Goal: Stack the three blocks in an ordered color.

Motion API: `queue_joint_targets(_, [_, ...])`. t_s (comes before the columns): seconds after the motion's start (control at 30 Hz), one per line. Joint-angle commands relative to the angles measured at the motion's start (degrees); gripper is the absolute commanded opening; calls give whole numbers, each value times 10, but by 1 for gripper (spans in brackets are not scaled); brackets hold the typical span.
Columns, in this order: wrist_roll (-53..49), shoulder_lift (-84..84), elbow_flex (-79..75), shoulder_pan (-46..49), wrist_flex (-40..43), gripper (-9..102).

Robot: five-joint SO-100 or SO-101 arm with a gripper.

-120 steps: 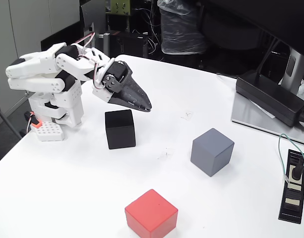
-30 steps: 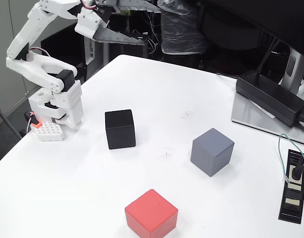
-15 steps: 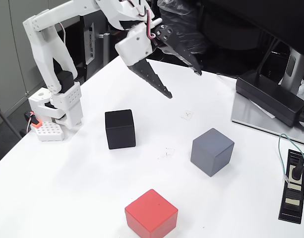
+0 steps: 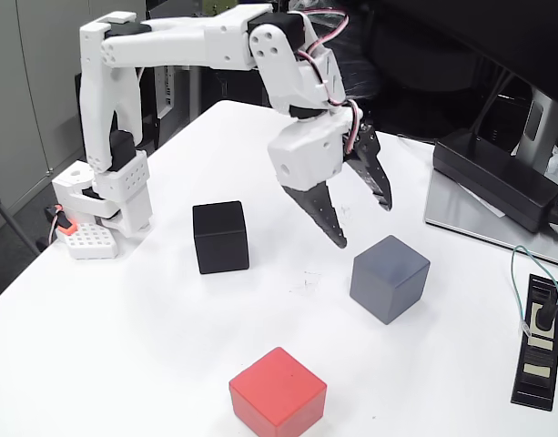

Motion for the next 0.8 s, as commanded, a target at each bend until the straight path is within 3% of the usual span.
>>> queue_joint_targets(0.0, [-5, -40, -46, -3, 3, 26])
queue_joint_targets(0.37, [-4, -192, -169, -4, 3, 27])
queue_joint_targets(0.77, [-3, -200, -195, -4, 12, 27])
